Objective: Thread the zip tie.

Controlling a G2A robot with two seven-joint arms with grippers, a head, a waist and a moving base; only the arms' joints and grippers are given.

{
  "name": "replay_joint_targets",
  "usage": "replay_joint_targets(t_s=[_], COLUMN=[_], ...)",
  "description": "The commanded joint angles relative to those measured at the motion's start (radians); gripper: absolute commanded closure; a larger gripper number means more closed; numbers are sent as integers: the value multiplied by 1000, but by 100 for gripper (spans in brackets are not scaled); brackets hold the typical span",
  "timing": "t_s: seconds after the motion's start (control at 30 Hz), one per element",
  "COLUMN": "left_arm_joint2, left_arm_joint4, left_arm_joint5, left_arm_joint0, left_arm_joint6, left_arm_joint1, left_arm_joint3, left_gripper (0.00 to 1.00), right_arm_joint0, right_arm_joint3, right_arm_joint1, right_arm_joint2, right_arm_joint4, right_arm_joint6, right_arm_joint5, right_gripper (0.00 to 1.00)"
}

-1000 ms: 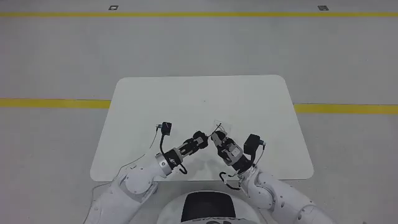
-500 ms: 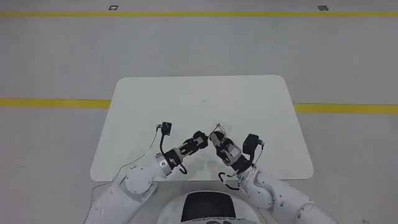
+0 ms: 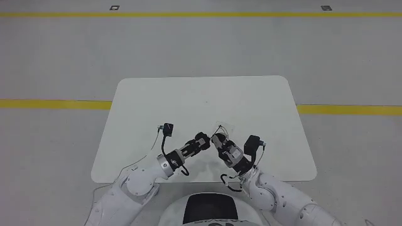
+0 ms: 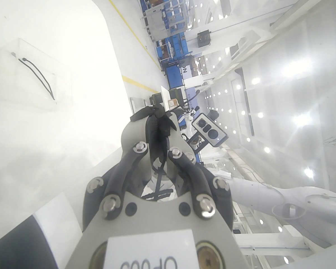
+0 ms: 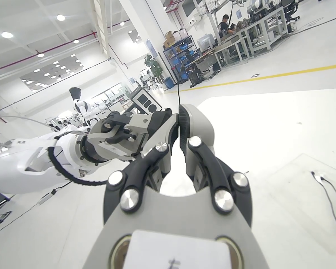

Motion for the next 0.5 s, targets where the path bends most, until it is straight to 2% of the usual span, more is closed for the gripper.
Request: replay_joint_targets(t_s=[0.0, 0.17, 0.33, 0.47], left_arm_joint2=[0, 0, 0, 0], left_arm_joint4=[0, 0, 0, 0], left_arm_joint5=[0, 0, 0, 0], left_arm_joint0=[0, 0, 0, 0], left_arm_joint6=[0, 0, 0, 0], left_arm_joint1=[0, 0, 0, 0], left_arm_joint3=[0, 0, 0, 0], left_gripper=[100, 100, 100, 100], right_arm_joint0=[-2, -18, -42, -42], right_arm_joint3=[-3, -8, -37, -38], right_arm_joint1=[3, 17, 56, 59], right_arm_joint2=[-1, 9, -3, -5], right_arm_joint4=[2, -9, 39, 42], right_arm_joint6=[-4, -29, -40, -39], right_arm_joint5=[0, 0, 0, 0], right_gripper=[0, 0, 0, 0])
